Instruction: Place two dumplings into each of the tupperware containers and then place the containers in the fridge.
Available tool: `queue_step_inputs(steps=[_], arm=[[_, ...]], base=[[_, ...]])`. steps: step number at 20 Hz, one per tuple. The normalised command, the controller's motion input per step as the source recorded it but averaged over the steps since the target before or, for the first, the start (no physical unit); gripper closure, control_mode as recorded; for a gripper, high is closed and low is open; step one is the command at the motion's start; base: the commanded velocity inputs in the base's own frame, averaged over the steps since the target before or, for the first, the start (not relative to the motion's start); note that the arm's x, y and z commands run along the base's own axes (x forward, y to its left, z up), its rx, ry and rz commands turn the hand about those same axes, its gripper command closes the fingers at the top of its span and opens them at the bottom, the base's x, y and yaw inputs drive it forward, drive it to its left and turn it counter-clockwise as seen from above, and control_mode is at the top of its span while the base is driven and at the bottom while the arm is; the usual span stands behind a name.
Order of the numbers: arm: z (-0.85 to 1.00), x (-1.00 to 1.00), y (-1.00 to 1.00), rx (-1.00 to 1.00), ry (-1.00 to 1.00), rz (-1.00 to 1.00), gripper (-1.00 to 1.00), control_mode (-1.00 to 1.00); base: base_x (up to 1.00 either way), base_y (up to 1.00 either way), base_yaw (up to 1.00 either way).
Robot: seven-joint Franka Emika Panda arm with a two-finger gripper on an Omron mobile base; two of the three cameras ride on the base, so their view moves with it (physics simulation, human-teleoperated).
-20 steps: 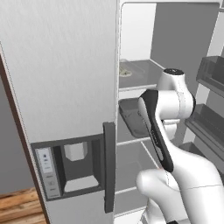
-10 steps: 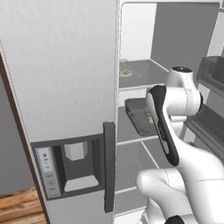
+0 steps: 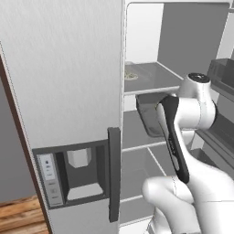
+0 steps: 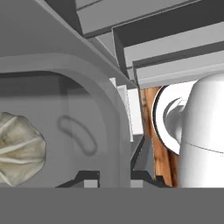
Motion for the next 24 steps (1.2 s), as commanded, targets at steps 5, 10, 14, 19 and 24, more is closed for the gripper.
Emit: queue_step_inputs(steps=[5, 10, 14, 19, 24], arm=[[-0.59, 0.58, -0.3, 0.01, 0.0, 0.0, 1.0, -1.0], [-0.76, 0.79, -0.1, 0.01, 0.0, 0.01, 1.0, -1.0], [-0.52, 0.77, -0.06, 0.03, 0.0, 0.0, 1.0, -1.0], [-0.51, 0.78, -0.06, 0.02, 0.0, 0.0, 1.0, -1.0], [-0.35, 0.72, -0.01, 0.01, 0.0, 0.0, 1.0, -1.0]], base=[[0.0, 0.0, 0.0], [0.0, 0.0, 0.0], [0.0, 0.0, 0.0], [0.0, 0.0, 0.0], [0.0, 0.0, 0.0]])
